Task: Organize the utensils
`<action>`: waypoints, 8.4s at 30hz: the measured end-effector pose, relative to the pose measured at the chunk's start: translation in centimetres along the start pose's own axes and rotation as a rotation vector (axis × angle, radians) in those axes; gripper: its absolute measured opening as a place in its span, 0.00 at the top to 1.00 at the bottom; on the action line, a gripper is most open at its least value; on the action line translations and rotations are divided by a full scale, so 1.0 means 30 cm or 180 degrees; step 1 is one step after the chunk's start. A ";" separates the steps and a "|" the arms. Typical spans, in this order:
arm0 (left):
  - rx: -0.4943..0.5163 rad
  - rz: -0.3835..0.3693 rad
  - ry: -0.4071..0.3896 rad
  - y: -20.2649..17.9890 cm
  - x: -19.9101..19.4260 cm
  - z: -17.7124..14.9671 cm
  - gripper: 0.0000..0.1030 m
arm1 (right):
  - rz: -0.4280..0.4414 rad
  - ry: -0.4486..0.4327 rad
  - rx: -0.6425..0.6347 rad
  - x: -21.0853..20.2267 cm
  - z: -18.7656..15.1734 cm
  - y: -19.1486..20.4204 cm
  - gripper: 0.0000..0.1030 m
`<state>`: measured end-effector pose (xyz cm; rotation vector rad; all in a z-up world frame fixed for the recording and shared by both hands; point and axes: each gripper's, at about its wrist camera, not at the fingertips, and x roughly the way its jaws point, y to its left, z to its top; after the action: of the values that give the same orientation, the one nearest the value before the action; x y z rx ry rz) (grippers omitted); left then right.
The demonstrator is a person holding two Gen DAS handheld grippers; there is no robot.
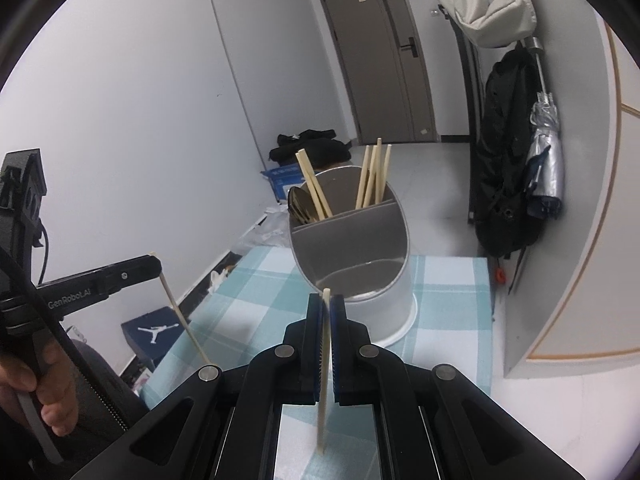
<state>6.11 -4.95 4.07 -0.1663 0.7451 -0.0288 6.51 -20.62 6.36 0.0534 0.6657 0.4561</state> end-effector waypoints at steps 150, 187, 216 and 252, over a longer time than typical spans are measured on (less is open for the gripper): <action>0.0295 -0.0705 0.0204 -0.105 0.196 0.387 0.65 | -0.0021 0.0081 -0.0043 0.210 0.390 -0.140 0.82; 0.0129 -0.0022 -0.1204 -0.016 -0.246 0.267 0.01 | -0.0362 -0.0884 -0.0236 -0.230 0.327 0.074 0.10; 0.0111 0.0157 -0.1240 0.039 -0.172 -0.074 0.01 | -0.0570 -0.1085 -0.0404 -0.255 -0.012 0.128 0.00; 0.0028 0.0026 -0.1085 0.062 -0.156 -0.093 0.01 | -0.0667 -0.0831 -0.0192 -0.184 -0.058 0.118 0.00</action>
<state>0.72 -3.10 4.89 -0.1549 0.4056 0.0043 0.25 -19.93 8.88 -0.0140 0.3954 0.2606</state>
